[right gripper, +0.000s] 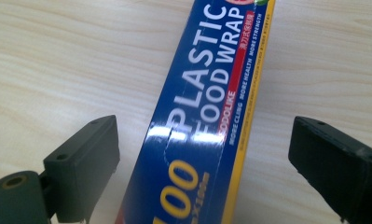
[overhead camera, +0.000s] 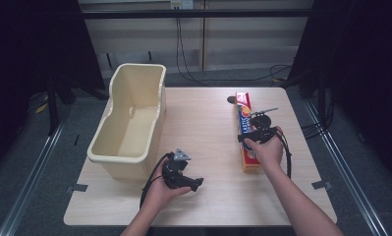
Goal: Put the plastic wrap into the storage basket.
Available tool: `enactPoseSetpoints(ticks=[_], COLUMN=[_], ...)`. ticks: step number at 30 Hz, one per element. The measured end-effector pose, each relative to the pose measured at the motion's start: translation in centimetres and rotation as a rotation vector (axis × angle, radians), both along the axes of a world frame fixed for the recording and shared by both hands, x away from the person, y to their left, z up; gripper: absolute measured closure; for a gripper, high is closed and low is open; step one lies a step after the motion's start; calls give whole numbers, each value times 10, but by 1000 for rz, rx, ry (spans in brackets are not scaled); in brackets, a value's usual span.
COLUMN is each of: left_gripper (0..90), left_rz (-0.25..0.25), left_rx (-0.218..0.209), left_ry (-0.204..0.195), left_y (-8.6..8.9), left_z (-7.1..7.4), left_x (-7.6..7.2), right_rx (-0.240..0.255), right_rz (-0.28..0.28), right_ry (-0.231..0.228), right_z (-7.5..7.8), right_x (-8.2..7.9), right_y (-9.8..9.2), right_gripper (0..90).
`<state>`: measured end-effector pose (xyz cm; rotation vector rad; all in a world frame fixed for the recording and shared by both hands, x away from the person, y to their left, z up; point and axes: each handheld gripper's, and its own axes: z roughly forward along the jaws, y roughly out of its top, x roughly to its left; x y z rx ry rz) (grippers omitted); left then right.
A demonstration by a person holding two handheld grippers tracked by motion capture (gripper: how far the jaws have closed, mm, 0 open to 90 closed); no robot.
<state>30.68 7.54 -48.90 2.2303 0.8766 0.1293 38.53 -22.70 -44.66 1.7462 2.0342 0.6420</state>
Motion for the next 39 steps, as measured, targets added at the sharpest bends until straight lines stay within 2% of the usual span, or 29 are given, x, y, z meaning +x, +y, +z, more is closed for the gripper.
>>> enactPoseSetpoints(ticks=[3, 7, 11, 13, 15, 20, 22, 25, 28, 31, 33, 36, 39], left_gripper=[38, 38, 41, 41, 41, 42, 42, 43, 45, 46, 46, 46, 47], left_rz=[1, -6, -6, 10, 3, 0, 0, 8, 5, 12, 10, 10, 8], left_rx=[3, 12, 16, 3, 2, 19, 8, 19, 16, 1, 7, 6, 13], left_ry=[-7, 4, -5, -6, -3, 0, -8, -9, -3, -14, -18, -14, -16], left_y=[0, 0, 0, -1, 0, 1, 1, 3, 3, 4, 4, 3, 4], left_z=[0, 0, -1, -2, -1, 0, -1, 1, 1, 1, 1, 2, 3], left_x=[-1, -1, 0, -1, 0, -1, 0, -1, -1, -1, -1, -2, -2], right_rx=[1, -2, 22, 23, 32, 39, 21, -16, -18, -23, -13, 32, 29], right_rz=[-28, -68, -98, -106, -121, -140, -155, -171, -181, -198, -209, -197, -204], right_ry=[7, 32, 45, 45, 44, 39, 37, 46, 57, 59, 82, 108, 107], right_z=[-3, -8, -13, -14, -14, -16, -19, -24, -27, -27, -28, -31, -29], right_x=[9, 17, 23, 24, 26, 29, 31, 33, 35, 37, 38, 40, 39], right_y=[2, 3, 3, 5, 6, 8, 12, 15, 15, 15, 12, 10, 8], right_gripper=[90, 92, 93, 94, 95, 101, 119, 121, 150, 236, 286, 361, 407])
